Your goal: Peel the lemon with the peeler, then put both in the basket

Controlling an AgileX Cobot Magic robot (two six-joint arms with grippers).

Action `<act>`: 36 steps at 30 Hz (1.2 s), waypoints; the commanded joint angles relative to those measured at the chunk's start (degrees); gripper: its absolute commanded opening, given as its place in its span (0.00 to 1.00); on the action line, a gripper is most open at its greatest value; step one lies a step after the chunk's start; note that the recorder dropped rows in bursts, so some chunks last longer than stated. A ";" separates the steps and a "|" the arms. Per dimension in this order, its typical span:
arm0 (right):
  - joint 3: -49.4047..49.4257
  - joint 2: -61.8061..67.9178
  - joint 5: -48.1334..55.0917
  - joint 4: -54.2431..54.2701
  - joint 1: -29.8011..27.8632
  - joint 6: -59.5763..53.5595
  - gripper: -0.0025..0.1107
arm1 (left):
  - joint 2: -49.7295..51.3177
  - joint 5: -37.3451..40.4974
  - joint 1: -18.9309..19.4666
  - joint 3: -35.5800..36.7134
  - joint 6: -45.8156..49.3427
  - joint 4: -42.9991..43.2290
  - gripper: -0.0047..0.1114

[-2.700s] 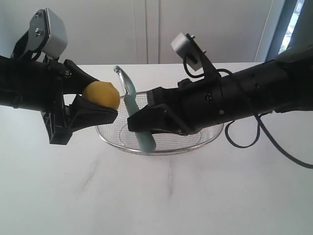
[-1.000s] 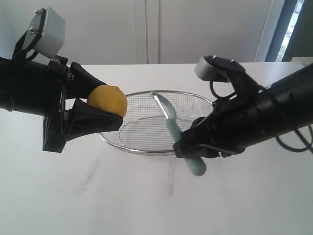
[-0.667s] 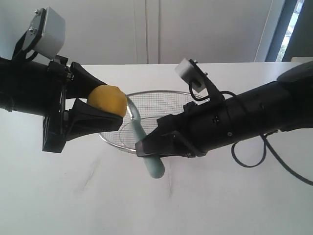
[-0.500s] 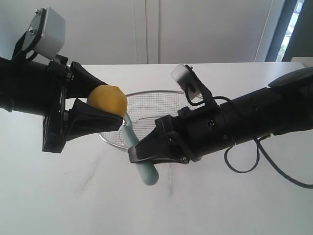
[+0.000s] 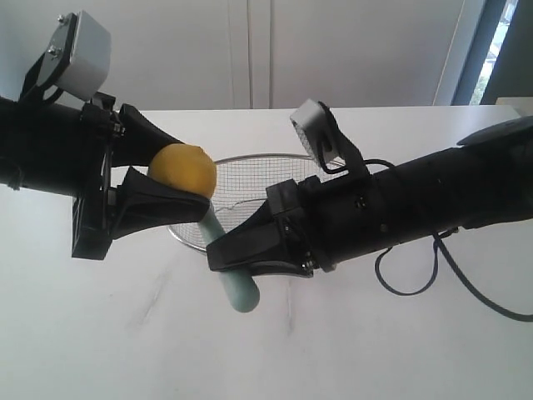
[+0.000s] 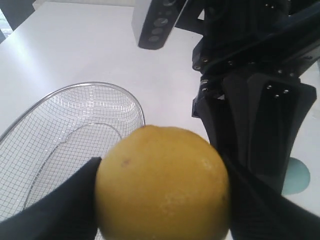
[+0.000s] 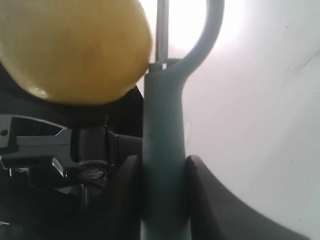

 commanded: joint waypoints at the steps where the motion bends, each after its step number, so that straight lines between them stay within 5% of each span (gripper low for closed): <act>1: -0.01 -1.88 -1.36 1.07 -0.22 -1.09 0.02 | -0.31 0.99 -0.27 0.08 0.35 -2.04 0.05; 26: -0.01 -12.84 -4.37 -0.71 -2.45 1.52 0.02 | -0.31 0.99 -0.27 0.08 0.35 -2.04 0.05; 36: -0.01 -33.82 -11.65 -27.01 -2.45 22.99 0.02 | -0.31 0.99 -0.27 0.08 0.35 -2.04 0.05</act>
